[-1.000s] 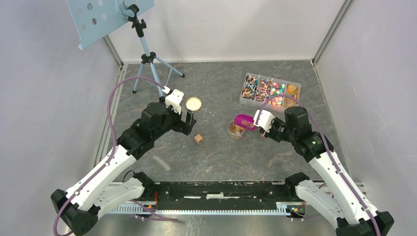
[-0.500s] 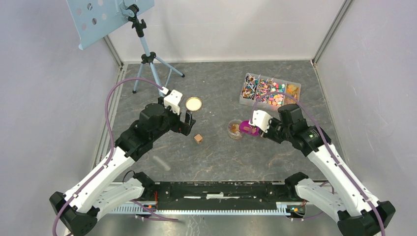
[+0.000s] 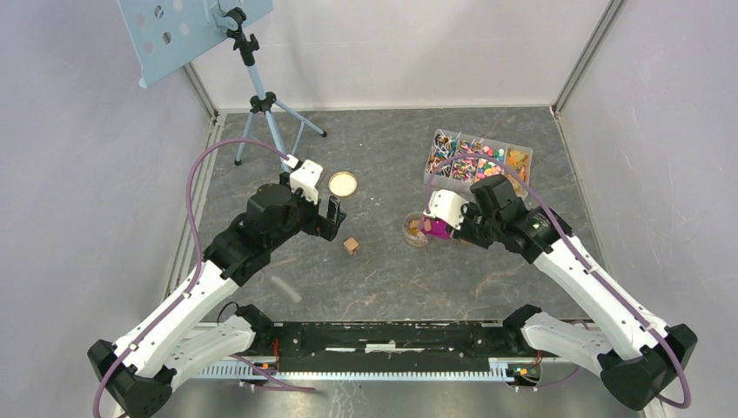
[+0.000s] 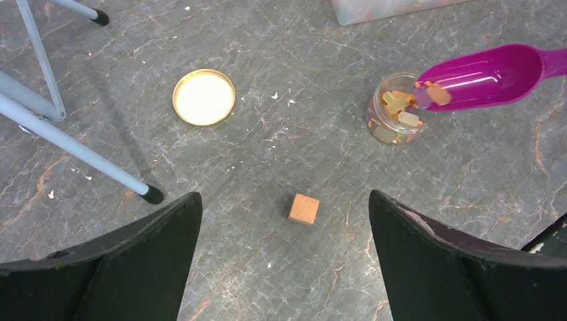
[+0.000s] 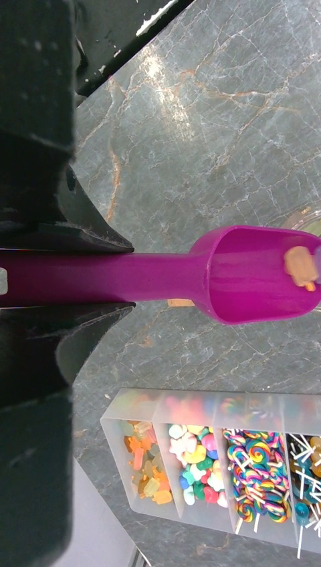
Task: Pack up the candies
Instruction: Place the fake candies in the packing bottle, then adjust the spatula, then scoop the fake candies from the storage box.
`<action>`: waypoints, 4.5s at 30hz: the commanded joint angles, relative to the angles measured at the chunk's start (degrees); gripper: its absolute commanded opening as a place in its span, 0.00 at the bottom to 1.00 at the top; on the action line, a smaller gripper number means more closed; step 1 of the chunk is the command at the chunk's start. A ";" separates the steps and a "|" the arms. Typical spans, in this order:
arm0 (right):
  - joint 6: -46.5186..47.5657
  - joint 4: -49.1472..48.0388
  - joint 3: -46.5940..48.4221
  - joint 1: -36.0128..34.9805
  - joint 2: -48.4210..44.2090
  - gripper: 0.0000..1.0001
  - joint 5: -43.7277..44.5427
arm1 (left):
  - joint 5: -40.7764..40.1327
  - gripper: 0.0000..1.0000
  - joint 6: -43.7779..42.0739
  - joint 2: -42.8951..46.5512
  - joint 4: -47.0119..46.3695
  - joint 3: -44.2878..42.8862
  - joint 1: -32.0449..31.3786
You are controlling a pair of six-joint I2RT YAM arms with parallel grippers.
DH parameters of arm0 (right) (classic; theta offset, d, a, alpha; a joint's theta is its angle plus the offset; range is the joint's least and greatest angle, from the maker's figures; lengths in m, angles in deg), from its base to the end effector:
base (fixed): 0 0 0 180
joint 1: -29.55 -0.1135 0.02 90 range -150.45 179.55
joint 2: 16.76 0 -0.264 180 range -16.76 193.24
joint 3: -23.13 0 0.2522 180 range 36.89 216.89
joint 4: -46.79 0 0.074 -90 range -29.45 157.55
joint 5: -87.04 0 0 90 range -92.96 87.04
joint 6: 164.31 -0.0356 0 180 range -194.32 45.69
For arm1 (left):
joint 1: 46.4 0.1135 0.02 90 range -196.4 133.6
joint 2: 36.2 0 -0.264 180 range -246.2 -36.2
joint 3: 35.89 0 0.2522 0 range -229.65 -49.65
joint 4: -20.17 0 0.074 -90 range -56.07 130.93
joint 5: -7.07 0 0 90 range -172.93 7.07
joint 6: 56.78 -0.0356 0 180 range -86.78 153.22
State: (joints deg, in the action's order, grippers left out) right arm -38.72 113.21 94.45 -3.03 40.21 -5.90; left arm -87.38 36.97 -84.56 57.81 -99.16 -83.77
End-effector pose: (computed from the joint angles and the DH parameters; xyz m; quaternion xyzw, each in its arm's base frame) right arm 0.1572 0.1026 0.3109 -0.5367 0.7783 0.0157 0.3254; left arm 0.1521 -0.1127 0.3334 0.2200 0.8026 -0.1641 0.5296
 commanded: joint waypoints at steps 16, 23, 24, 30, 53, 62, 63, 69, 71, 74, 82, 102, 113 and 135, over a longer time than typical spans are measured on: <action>-2.88 2.71 6.46 -4.09 3.35 0.00 6.18 | -1.05 1.00 -1.73 0.74 -2.12 0.27 -0.28; -3.94 3.04 8.72 -4.41 2.98 0.00 4.03 | -1.57 1.00 -1.73 0.61 -2.07 0.33 -0.25; -3.98 2.93 9.04 -4.51 2.80 0.00 3.58 | -1.74 1.00 -1.64 0.59 -1.94 0.30 -0.25; -4.49 -2.62 9.28 -4.51 -0.69 0.00 -0.81 | -6.89 1.00 1.72 -0.24 0.24 -0.56 -0.25; -21.53 -40.47 -9.31 -4.55 -17.35 0.00 -24.62 | 17.33 0.80 27.04 -9.25 -3.62 -11.76 -0.03; -26.00 -46.37 -9.43 -4.53 -19.54 0.00 -23.62 | 16.13 0.55 24.77 -11.92 -2.62 -10.55 -0.01; -26.97 -47.99 -9.90 -4.51 -19.76 0.00 -24.14 | 16.43 0.54 24.91 -11.90 -2.73 -10.20 0.01; -31.20 -55.65 -12.45 -4.45 -19.52 0.00 -25.46 | 17.33 0.48 25.39 -11.96 -3.69 -8.75 0.00; -31.53 -55.84 -12.41 -4.51 -18.97 0.00 -24.87 | 17.55 0.48 25.37 -12.11 -3.97 -8.75 0.01; -31.02 -54.21 -12.16 -4.51 -18.87 0.00 -20.48 | 16.85 0.63 25.26 -12.29 -4.11 -9.10 -0.03; -26.31 -36.28 -5.08 -4.50 -16.34 0.00 4.15 | 10.49 1.00 22.71 -12.93 -8.19 -11.55 0.08; -34.32 -33.58 -10.26 -4.50 -18.52 0.00 34.57 | 11.42 0.71 26.91 -46.39 -35.14 -21.98 0.05; -35.06 -30.18 -5.77 -2.68 -7.73 0.00 40.41 | 15.18 0.64 27.34 -72.74 -32.76 -45.04 -0.16; -39.55 -35.43 0.91 23.95 10.92 0.00 15.99 | 18.03 0.46 24.69 -89.29 -29.85 -56.83 -0.21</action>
State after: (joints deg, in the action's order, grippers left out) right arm -76.58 81.78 91.78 19.50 49.67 13.45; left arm -70.64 62.35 -172.90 28.47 -153.19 -83.77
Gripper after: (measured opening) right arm 0.330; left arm 0.483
